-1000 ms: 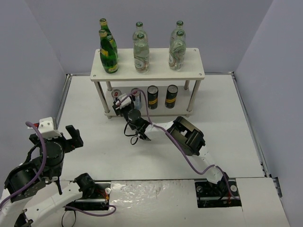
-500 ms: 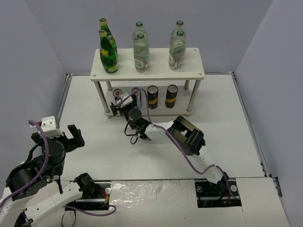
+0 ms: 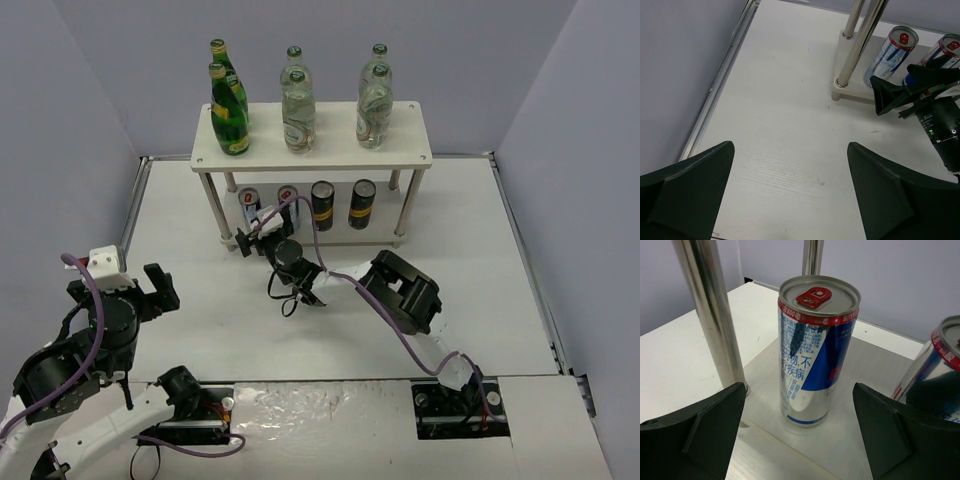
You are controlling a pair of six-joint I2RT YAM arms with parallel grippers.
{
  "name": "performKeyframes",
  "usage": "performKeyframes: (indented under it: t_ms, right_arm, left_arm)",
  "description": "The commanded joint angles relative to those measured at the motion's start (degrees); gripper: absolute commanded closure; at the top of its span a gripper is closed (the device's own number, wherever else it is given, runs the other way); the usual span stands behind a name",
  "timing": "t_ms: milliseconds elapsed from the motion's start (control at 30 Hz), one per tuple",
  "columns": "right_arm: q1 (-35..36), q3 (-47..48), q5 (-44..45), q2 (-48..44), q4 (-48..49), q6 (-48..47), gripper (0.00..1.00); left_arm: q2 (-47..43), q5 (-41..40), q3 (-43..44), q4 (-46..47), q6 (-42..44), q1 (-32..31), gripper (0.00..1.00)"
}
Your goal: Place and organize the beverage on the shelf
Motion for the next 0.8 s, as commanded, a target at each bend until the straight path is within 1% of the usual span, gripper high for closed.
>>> performKeyframes:
  t_ms: [0,100,233,300,333,400,433,467,500,533,567,600,633,700,733,767]
  right_arm:
    - [0.92,-1.57,1.82,-6.05,16.28,1.03,0.16]
    - [1.54,-4.99,1.12,-8.60,17.25,1.12,0.14]
    - [2.59,-12.71,-1.08,-13.08,18.57,1.99,0.11]
    - [3.64,-15.80,-0.99,-17.21,17.52,2.08,0.11]
    - [4.08,-19.03,-0.73,-18.79,16.64,1.91,0.11]
    - [5.57,-21.43,1.20,-24.41,11.21,1.91,0.10]
    - [6.02,-22.48,2.34,-26.34,3.70,1.73,0.07]
    - [6.54,-22.67,4.18,-28.45,-0.98,1.73,0.05]
    - [7.51,-22.84,8.55,-32.65,-5.29,1.91,0.04]
    - [7.69,-23.10,10.16,-34.87,-9.69,2.26,0.03]
    - [7.86,-23.98,11.74,-39.50,-18.00,3.83,0.03]
    - [7.78,-24.51,13.23,-42.16,-21.47,4.97,0.03]
    - [7.69,-24.95,16.30,-47.06,-28.99,6.72,0.02]
    - [7.25,-25.22,19.56,-51.74,-37.90,8.92,0.00]
    - [6.56,-24.96,22.80,-53.94,-46.82,9.81,0.00]
    - [5.77,-24.78,23.87,-58.75,-51.52,10.69,0.00]
  left_arm:
    - [1.64,-0.29,0.60,1.28,0.77,0.25,0.06]
    - [2.52,-0.72,0.78,0.93,0.60,0.25,0.06]
    - [3.57,-1.34,0.96,0.58,-0.54,0.34,0.06]
    - [3.75,-0.99,0.96,0.84,-0.98,1.04,0.06]
    - [4.27,-0.82,0.96,1.19,-0.98,1.65,0.06]
    - [5.41,0.15,0.87,1.55,-1.16,4.19,0.06]
    - [5.94,0.76,0.87,2.16,-0.99,5.51,0.06]
    - [6.29,1.55,0.87,2.51,-0.64,7.00,0.06]
    - [7.34,3.73,0.87,3.47,-0.55,10.32,0.06]
    - [7.87,5.15,0.69,4.18,-0.20,12.18,0.06]
    - [8.14,6.73,0.78,4.88,0.33,14.29,0.06]
    - [8.49,8.57,0.61,5.58,0.51,16.31,0.06]
    - [8.41,12.16,0.26,7.50,1.38,20.34,0.06]
    - [8.75,16.65,-0.27,9.53,2.35,24.31,0.06]
    - [9.11,17.81,-0.19,9.72,3.31,27.81,0.06]
    - [9.55,18.52,-0.01,9.72,3.76,28.98,0.06]
